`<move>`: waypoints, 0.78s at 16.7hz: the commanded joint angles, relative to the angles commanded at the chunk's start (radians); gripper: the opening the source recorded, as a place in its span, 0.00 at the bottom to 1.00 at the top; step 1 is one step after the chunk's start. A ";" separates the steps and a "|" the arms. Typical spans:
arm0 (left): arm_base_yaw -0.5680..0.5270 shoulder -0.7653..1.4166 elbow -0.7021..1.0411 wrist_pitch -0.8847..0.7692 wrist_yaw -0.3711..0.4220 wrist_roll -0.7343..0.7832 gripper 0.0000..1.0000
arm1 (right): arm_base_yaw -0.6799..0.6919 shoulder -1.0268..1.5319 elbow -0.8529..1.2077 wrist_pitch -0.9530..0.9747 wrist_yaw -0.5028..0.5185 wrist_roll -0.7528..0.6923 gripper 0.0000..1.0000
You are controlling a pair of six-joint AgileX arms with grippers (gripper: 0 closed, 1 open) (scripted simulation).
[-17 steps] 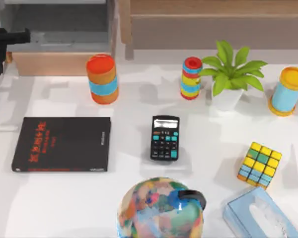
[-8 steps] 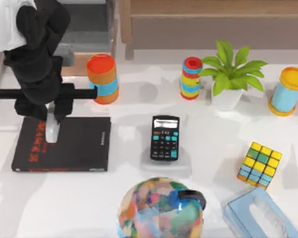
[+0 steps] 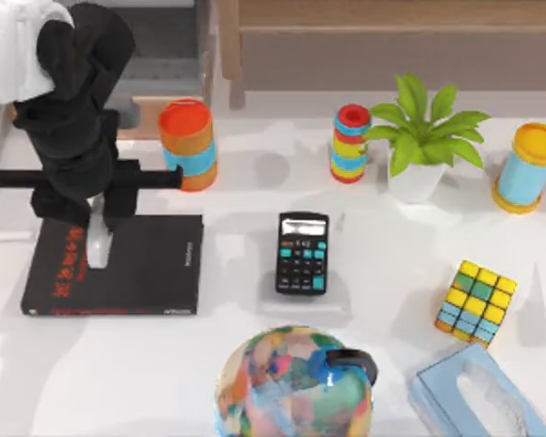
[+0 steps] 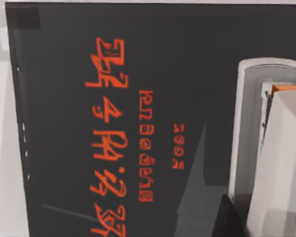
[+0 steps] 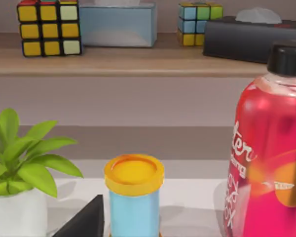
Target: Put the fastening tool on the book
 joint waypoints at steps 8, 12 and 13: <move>0.000 0.033 -0.049 0.083 -0.001 0.002 0.00 | 0.000 0.000 0.000 0.000 0.000 0.000 1.00; 0.000 0.042 -0.060 0.100 -0.001 0.002 0.00 | 0.000 0.000 0.000 0.000 0.000 0.000 1.00; 0.000 0.042 -0.060 0.100 -0.001 0.002 0.00 | 0.000 0.000 0.000 0.000 0.000 0.000 1.00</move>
